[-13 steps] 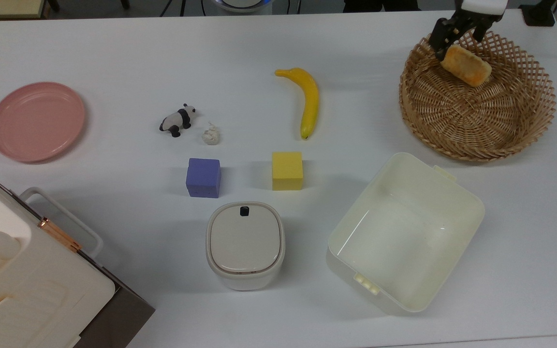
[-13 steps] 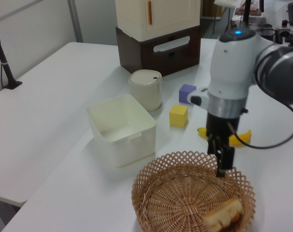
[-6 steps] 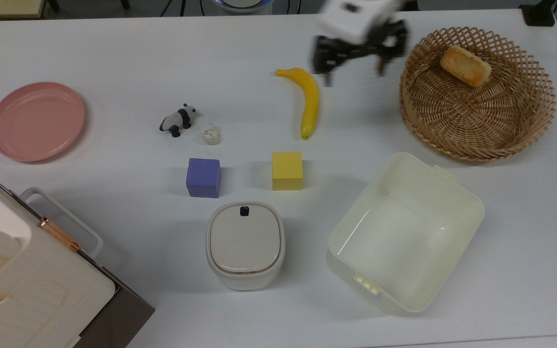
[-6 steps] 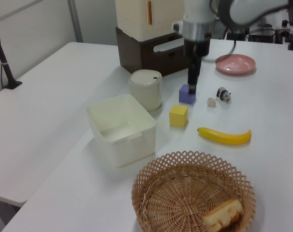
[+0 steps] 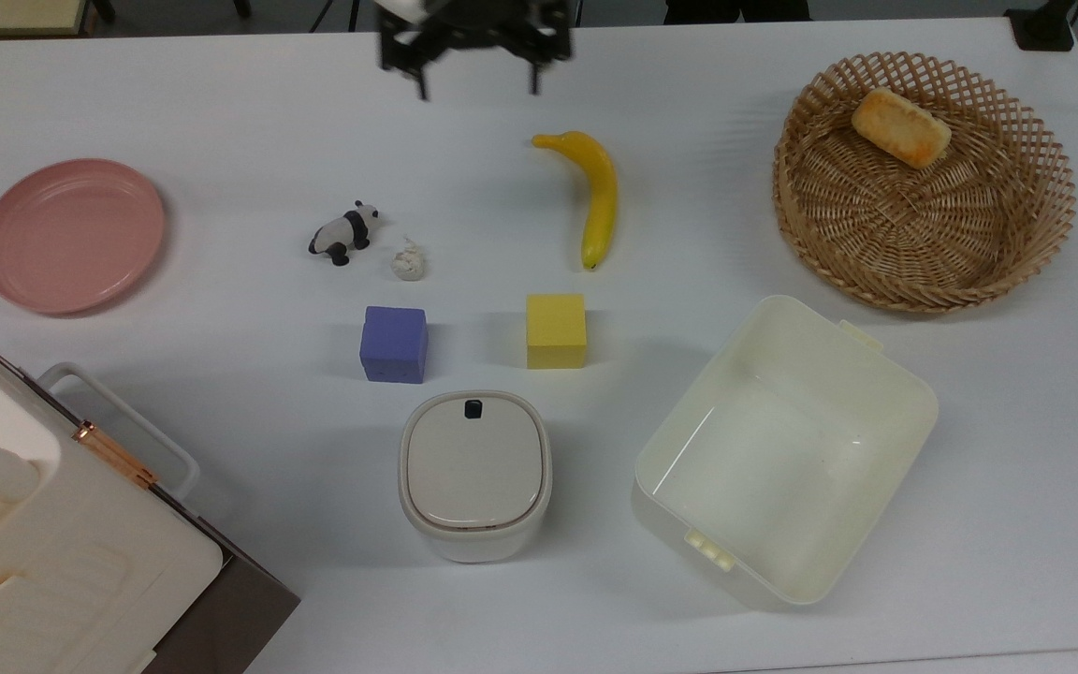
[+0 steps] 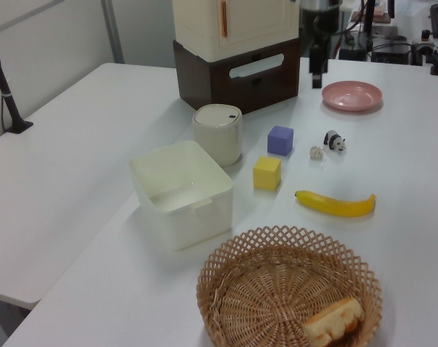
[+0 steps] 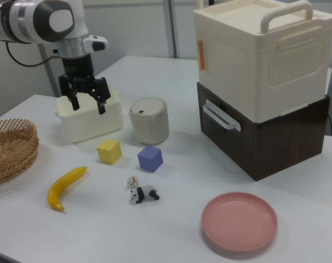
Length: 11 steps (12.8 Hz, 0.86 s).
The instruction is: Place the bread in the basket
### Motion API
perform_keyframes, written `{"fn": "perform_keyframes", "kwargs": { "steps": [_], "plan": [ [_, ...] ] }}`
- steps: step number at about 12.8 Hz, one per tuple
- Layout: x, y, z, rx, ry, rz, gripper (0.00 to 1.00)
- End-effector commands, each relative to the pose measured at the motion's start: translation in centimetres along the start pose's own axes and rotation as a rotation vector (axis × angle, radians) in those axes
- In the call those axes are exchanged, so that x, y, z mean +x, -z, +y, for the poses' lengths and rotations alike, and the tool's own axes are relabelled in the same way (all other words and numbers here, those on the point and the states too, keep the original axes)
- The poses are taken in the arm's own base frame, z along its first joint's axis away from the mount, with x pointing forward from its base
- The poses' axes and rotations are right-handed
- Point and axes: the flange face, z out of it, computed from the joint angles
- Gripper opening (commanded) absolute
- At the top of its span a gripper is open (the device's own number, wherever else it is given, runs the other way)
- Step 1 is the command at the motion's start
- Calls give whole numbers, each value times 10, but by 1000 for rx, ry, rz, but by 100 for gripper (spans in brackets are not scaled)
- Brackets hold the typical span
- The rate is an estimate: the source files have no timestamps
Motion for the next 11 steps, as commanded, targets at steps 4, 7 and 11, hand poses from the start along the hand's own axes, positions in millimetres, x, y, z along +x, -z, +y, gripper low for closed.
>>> {"fn": "perform_keyframes", "kwargs": {
  "steps": [4, 7, 11],
  "plan": [
    [-25, 17, 40, -130, -49, -32, 100],
    [-27, 22, 66, 3, -116, -7, 100],
    [-28, 22, 64, 17, -117, -9, 100]
  ]
}}
